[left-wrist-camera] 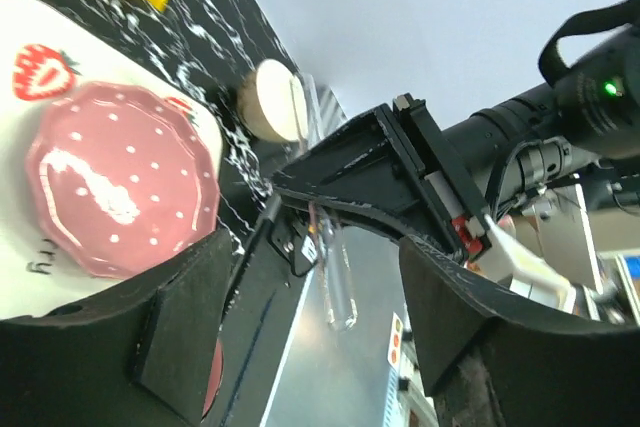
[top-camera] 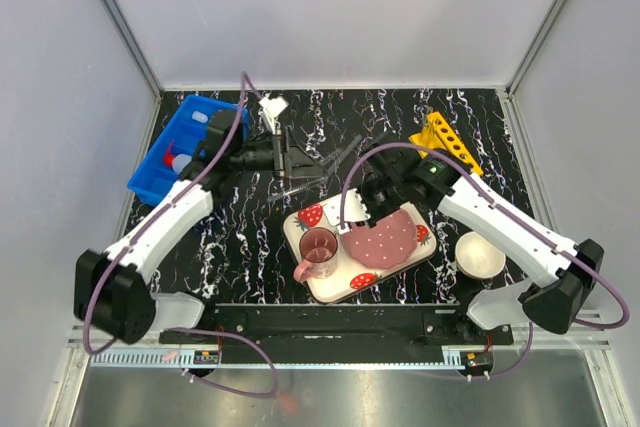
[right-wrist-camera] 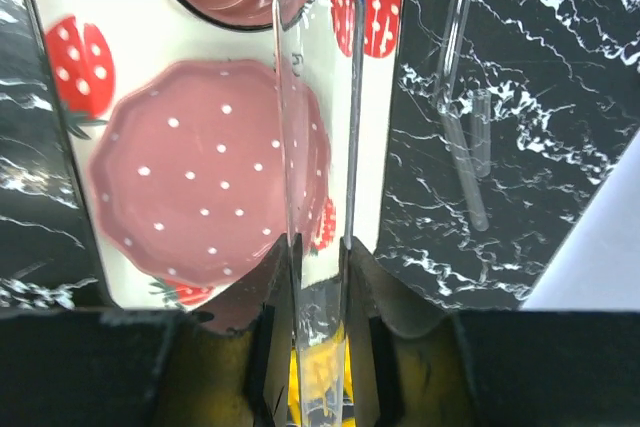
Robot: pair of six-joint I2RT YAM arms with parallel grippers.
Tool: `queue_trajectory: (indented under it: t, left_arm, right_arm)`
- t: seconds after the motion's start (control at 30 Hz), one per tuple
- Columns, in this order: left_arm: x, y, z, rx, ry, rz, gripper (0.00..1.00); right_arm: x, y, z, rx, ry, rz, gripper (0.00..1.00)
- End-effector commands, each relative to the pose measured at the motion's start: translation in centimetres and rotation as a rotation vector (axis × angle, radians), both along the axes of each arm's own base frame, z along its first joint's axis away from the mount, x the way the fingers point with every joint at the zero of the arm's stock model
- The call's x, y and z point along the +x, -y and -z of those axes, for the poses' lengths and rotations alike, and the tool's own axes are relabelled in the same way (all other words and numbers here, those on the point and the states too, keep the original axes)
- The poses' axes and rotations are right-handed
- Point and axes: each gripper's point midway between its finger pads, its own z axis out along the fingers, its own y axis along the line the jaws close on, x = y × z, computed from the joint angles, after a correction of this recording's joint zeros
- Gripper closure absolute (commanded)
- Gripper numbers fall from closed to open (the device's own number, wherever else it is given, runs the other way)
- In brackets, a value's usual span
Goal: Organize the chemistry lab equipment
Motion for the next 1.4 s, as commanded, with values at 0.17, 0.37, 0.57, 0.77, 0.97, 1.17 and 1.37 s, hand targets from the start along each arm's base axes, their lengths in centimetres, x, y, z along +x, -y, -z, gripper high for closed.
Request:
queue_trajectory:
  t: [0.17,0.37,0.57,0.77,0.97,1.17,1.37]
  left_arm:
    - [2.5,-6.8,-3.8,-0.023,0.447,-0.491,0.05]
    - [0.4,-8.9,-4.6,-0.175,0.611,-0.705,0.01]
    - [-1.4,-2.8,-4.5,-0.227,0.605,-0.548,0.01]
    - [-0.8,2.3,-5.7,-0.236,0.562,-0.501,0.01]
    - [0.8,8.1,-3.3,-0.065,0.414,-0.521,0.01]
    - [0.3,11.8,-1.9,0.064,0.421,-0.519,0.01]
    - [1.6,12.6,0.0,0.316,0.457,-0.61,0.09]
  right_arm:
    - [-1.1,-1.2,-6.7,0.495,-0.4,0.308,0.75]
    - [2.0,0.4,-10.2,0.851,-0.772,0.632,0.73]
    - [5.4,2.4,-12.0,1.126,-1.094,0.827,0.73]
    - [7.2,4.6,-11.5,1.296,-1.256,0.946,0.73]
    - [7.0,5.3,-10.3,1.32,-1.251,1.003,0.73]
    - [6.8,5.8,-9.8,1.331,-1.255,1.042,0.73]
    - [6.9,5.9,-9.6,1.336,-1.257,1.057,0.73]
